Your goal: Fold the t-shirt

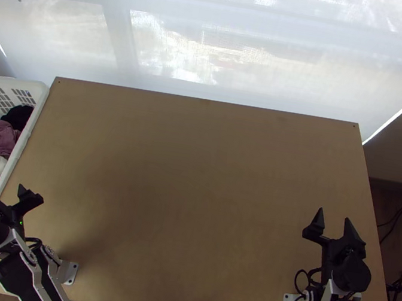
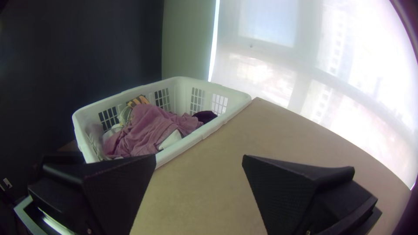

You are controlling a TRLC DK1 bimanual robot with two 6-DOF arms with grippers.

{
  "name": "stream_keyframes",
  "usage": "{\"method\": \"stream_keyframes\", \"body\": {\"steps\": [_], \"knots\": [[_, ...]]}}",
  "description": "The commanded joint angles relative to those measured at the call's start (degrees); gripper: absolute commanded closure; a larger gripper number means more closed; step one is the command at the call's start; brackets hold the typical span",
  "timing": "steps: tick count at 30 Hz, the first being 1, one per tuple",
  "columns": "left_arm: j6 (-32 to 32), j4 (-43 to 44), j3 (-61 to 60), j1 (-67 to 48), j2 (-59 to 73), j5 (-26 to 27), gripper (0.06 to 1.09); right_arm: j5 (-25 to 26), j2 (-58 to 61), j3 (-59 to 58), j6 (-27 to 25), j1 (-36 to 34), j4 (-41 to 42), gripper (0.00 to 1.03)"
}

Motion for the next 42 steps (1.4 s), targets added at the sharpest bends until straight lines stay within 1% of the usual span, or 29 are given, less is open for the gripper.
{"method": "stream_keyframes", "body": {"steps": [1,4,6,21,22,23,24,26,31,35,36,37,38,40,42], "knots": [[0.0,0.0,0.0,0.0,0.1,-0.1,0.11,0.0,0.0,0.1,0.1,2.8,0.0,0.05],[0.0,0.0,0.0,0.0,0.1,-0.1,0.11,0.0,0.0,0.1,0.1,7.9,0.0,0.05],[0.0,0.0,0.0,0.0,0.1,-0.1,0.11,0.0,0.0,0.0,0.1,10.0,0.0,0.05],[0.0,0.0,0.0,0.0,0.1,-0.1,0.11,0.0,0.0,0.1,0.1,10.3,0.0,0.05],[0.0,0.0,0.0,0.0,0.1,-0.1,0.11,-0.2,0.0,0.0,1.9,10.5,-0.2,0.05],[0.0,0.0,0.0,0.0,0.1,-0.1,0.11,-0.2,-0.1,0.0,6.1,11.3,-0.7,0.05],[0.0,0.0,0.0,0.0,0.1,-0.1,0.11,-0.2,-0.1,0.0,8.8,12.8,-1.2,0.05],[0.0,0.0,0.0,0.0,0.0,-0.1,0.11,-0.1,0.0,0.0,9.2,14.9,-1.5,0.05],[0.0,0.0,0.0,0.0,0.1,-0.1,0.11,-0.2,-0.1,0.1,9.4,15.4,-1.1,0.05],[0.0,0.0,0.0,0.0,0.1,-0.1,0.11,0.0,-0.1,0.1,9.7,14.9,3.0,0.05],[0.0,0.0,0.0,0.0,0.1,-0.1,0.11,0.0,-0.1,0.1,8.4,14.5,4.8,0.05],[0.0,0.0,0.0,0.0,0.0,-0.1,0.11,0.1,-0.1,0.2,6.0,14.3,7.3,0.05],[0.0,0.0,0.0,0.0,0.1,-0.1,0.11,0.9,-0.1,0.3,2.6,14.2,9.9,0.05],[0.0,0.0,0.0,0.0,0.0,-0.1,0.11,4.2,-0.1,1.1,-4.1,14.5,14.5,0.07],[0.0,0.0,0.0,0.0,0.0,-0.1,0.11,4.8,0.4,2.6,-8.9,14.7,15.7,0.09]]}}
